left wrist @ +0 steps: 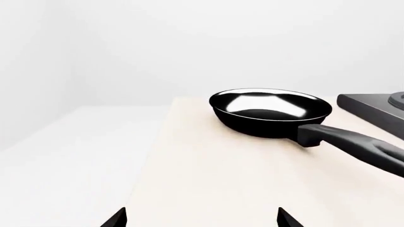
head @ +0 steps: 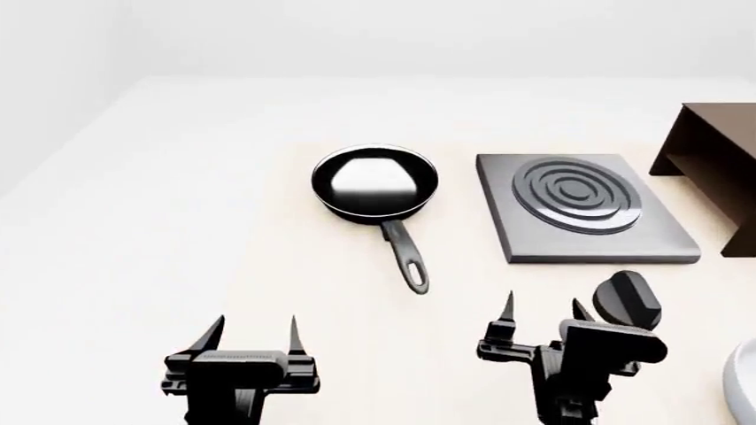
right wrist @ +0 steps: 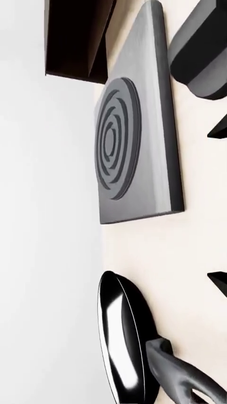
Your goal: Turn on the stove.
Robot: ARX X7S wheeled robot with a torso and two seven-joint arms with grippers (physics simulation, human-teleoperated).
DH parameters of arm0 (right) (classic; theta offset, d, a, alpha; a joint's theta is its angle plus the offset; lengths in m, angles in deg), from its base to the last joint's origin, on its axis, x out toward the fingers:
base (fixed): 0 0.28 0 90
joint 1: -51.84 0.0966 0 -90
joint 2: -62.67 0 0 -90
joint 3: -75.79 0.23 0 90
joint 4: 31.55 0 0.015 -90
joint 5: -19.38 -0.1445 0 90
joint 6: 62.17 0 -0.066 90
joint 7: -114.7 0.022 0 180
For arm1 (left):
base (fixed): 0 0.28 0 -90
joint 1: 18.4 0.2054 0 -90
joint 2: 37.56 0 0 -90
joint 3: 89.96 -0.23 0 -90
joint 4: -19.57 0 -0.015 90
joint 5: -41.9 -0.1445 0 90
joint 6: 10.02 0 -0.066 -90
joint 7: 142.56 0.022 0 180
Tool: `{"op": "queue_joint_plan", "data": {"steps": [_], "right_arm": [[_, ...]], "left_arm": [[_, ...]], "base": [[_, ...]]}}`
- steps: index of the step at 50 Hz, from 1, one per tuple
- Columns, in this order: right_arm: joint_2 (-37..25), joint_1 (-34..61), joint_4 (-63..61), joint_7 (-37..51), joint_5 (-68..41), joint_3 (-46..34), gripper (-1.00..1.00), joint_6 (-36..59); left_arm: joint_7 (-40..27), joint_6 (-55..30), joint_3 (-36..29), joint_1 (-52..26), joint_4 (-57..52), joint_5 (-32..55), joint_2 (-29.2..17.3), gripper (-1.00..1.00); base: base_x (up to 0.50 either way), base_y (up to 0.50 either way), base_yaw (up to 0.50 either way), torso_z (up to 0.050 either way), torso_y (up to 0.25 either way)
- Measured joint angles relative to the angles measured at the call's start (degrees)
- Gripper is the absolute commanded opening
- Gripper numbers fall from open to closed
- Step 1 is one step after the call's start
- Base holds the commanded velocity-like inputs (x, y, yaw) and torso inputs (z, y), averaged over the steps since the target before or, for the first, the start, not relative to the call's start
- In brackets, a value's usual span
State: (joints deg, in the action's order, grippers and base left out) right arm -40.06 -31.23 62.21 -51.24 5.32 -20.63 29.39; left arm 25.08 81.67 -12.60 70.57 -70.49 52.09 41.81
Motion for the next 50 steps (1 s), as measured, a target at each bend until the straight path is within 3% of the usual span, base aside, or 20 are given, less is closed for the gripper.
{"op": "queue_joint_plan", "data": {"steps": [19, 50], "right_arm": [[-1.33, 8.3, 17.52, -2.38, -3.46, 4.82, 1.0, -3.73], [-2.49, 15.13, 31.24, -3.99, -4.72, 6.84, 1.0, -6.8]], "left_arm": [[-0.54, 0.14, -0.6, -0.24, 0.38, 0.33, -0.35, 1.0], [-1.32, 0.34, -1.46, -0.39, 0.39, 0.94, -1.01, 1.0]], "base": [[0.0, 0.0, 0.0, 0.0, 0.0], [0.0, 0.0, 0.0, 0.0, 0.0]]}}
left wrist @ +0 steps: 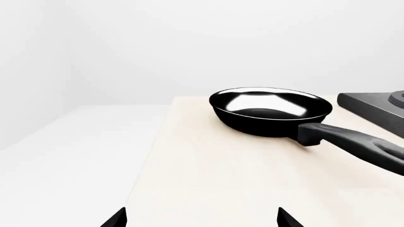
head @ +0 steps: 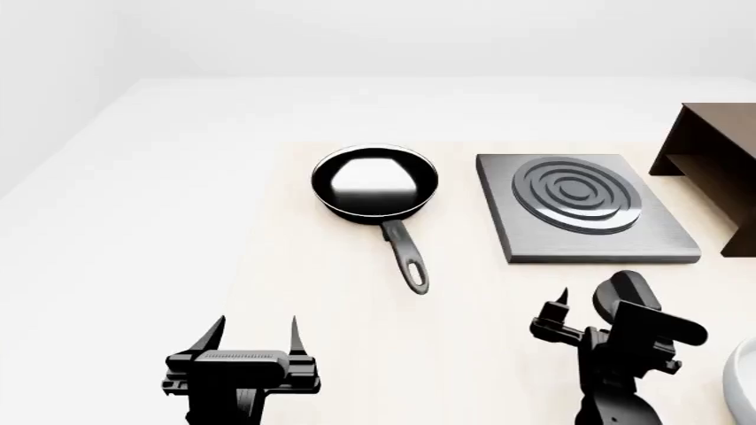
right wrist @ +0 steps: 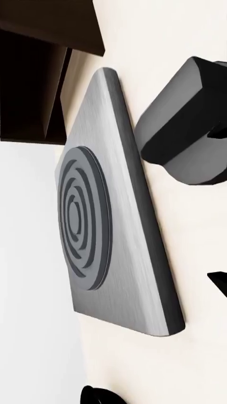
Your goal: Turn on the stove.
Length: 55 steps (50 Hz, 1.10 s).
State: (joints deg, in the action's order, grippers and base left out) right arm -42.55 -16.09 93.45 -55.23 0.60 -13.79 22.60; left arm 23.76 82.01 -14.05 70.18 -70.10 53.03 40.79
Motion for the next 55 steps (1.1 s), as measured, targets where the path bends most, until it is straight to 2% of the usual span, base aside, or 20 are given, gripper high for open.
{"op": "queue_joint_plan", "data": {"steps": [11, 21, 37, 55], "right_arm": [[0.4, 4.21, 10.91, -1.75, 0.53, 0.36, 1.0, -4.61], [0.9, 5.74, 15.63, -3.42, 2.09, 1.84, 1.0, -8.32], [1.15, 7.29, 20.43, -5.56, 2.7, 2.97, 1.0, -12.31], [-0.72, 6.01, 17.97, -3.79, 0.67, 1.93, 1.0, -10.1]], "left_arm": [[-0.27, 0.07, -0.32, 0.0, -0.08, 0.18, -0.21, 1.0], [-0.48, 0.13, -0.62, -0.04, -0.1, 0.35, -0.39, 1.0], [-0.84, 0.23, -1.02, -0.13, -0.12, 0.62, -0.69, 1.0], [-1.22, 0.48, -1.52, -0.39, 0.37, 0.77, -0.87, 1.0]], "base": [[0.0, 0.0, 0.0, 0.0, 0.0], [0.0, 0.0, 0.0, 0.0, 0.0], [0.0, 0.0, 0.0, -0.001, 0.0], [0.0, 0.0, 0.0, -0.001, 0.0]]}}
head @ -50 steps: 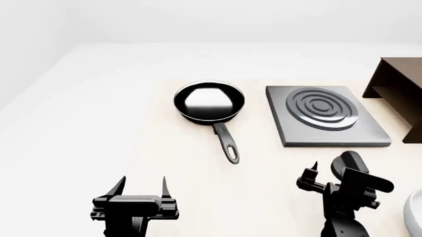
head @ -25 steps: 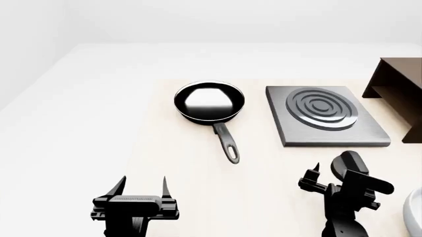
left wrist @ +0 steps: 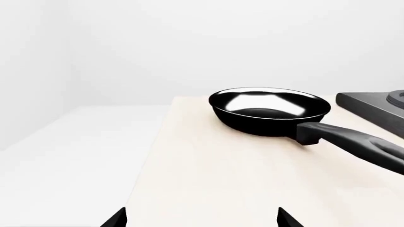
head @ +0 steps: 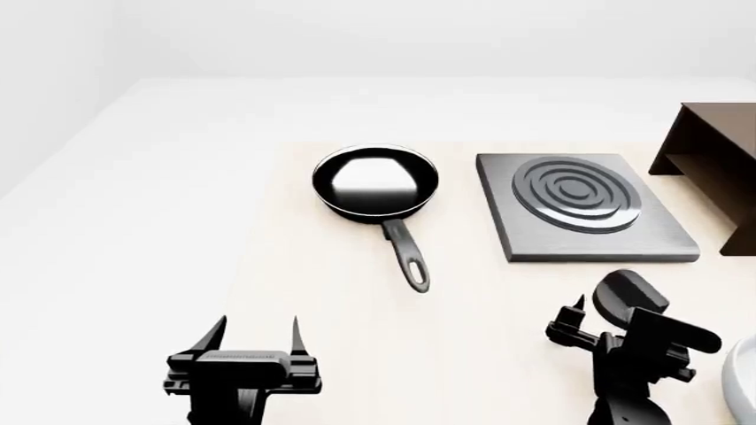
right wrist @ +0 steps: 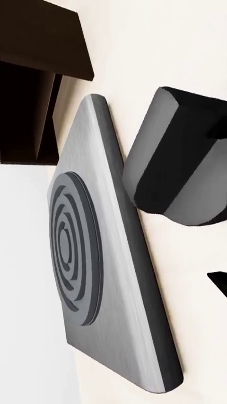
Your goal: Turn on the stove.
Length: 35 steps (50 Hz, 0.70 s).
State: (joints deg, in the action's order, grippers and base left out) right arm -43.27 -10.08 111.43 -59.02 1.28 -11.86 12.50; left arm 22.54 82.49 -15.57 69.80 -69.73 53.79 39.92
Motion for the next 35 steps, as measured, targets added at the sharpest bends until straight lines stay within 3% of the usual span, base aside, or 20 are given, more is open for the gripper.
{"op": "queue_joint_plan", "data": {"steps": [16, 35], "right_arm": [[-0.72, -1.75, -3.64, 2.18, -0.71, -0.4, 1.0, 2.7], [-0.7, 1.88, 1.56, 2.59, 0.34, -0.91, 1.0, 1.63]], "left_arm": [[-0.28, 0.12, -0.51, -0.18, 0.28, 0.15, -0.2, 1.0], [-0.59, 0.34, -1.11, -0.48, 0.77, 0.28, -0.39, 1.0]], "base": [[0.0, 0.0, 0.0, 0.0, 0.0], [0.0, 0.0, 0.0, 0.0, 0.0]]}}
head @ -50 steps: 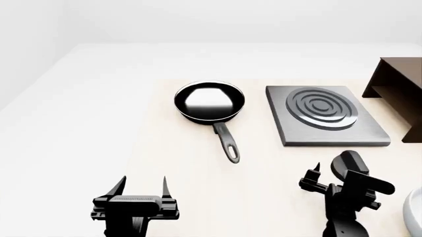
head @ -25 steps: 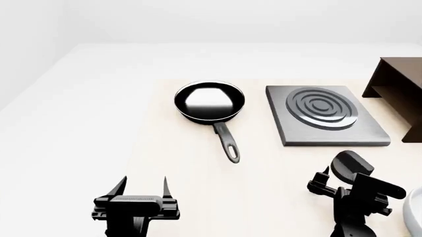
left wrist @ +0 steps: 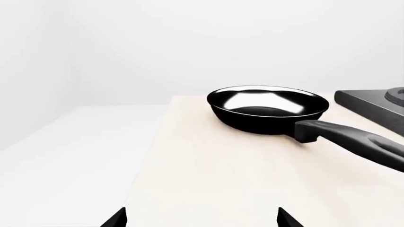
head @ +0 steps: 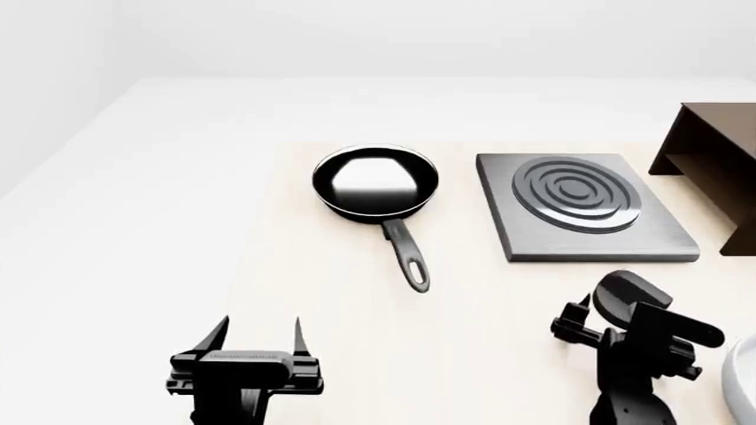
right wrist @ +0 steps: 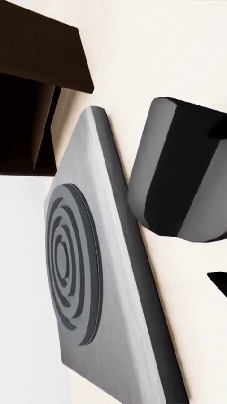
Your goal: Turn on the stove.
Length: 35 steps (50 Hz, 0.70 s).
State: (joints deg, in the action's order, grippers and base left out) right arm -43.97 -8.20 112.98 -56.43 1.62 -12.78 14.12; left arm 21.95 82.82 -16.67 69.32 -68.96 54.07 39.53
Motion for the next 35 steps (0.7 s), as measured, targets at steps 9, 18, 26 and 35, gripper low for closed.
{"op": "queue_joint_plan", "data": {"steps": [9, 18, 26, 35], "right_arm": [[-0.29, 0.26, -0.55, 0.46, 0.08, -0.29, 1.0, 0.89], [-0.58, 0.05, -2.61, 1.2, 0.29, -0.68, 1.0, 2.39], [-0.71, 0.14, -3.27, 1.5, 0.78, -1.17, 1.0, 2.8], [-0.72, 1.05, -1.4, 1.15, 1.29, -1.39, 1.0, 1.72]], "left_arm": [[-0.19, 0.11, -0.28, -0.08, 0.18, 0.03, -0.08, 1.0], [-0.31, 0.2, -0.56, -0.2, 0.44, 0.09, -0.15, 1.0], [-0.42, 0.28, -0.76, -0.3, 0.6, 0.19, -0.23, 1.0], [-0.57, 0.28, -0.99, -0.25, 0.4, 0.34, -0.41, 1.0]], "base": [[0.0, 0.0, 0.0, 0.0, 0.0], [0.0, 0.0, 0.0, 0.0, 0.0], [0.0, 0.0, 0.0, 0.0, 0.0], [0.0, 0.0, 0.0, 0.0, 0.0]]}}
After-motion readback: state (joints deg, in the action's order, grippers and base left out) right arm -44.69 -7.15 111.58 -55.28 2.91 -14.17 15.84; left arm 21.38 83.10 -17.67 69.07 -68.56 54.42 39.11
